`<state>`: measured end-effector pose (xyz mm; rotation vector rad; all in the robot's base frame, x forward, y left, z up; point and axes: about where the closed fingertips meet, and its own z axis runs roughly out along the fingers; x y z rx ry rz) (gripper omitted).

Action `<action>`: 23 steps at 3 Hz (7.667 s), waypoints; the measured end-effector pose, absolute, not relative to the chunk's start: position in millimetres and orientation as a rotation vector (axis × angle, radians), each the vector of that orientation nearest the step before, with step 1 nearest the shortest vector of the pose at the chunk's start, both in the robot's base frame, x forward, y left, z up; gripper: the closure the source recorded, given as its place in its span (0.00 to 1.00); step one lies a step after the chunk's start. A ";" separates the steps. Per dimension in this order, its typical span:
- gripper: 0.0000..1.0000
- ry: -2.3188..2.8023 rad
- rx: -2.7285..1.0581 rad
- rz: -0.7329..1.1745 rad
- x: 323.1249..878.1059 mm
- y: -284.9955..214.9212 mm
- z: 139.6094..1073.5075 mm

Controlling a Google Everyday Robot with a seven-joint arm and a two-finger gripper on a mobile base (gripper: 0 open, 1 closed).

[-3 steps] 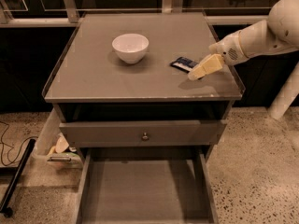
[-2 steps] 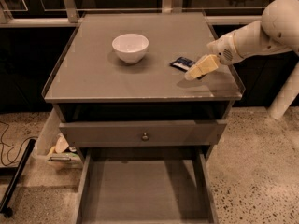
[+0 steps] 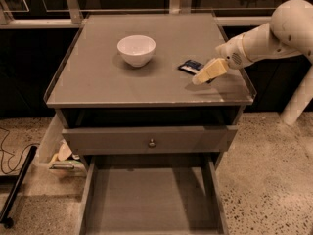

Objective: Place rxbar blueberry into middle drawer

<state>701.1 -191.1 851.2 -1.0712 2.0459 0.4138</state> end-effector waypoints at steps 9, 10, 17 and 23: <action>1.00 2.105 -1.060 0.426 703.8 -196.8 833.2; 1.00 2.107 -1.080 0.436 694.2 -195.0 837.4; 1.00 2.064 -1.184 0.389 495.8 -238.8 847.8; 1.00 2.120 -1.226 0.556 448.1 -155.2 629.3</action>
Offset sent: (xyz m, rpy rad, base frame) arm 0.0106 -0.0100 -0.0168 -0.0238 0.0272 -0.0406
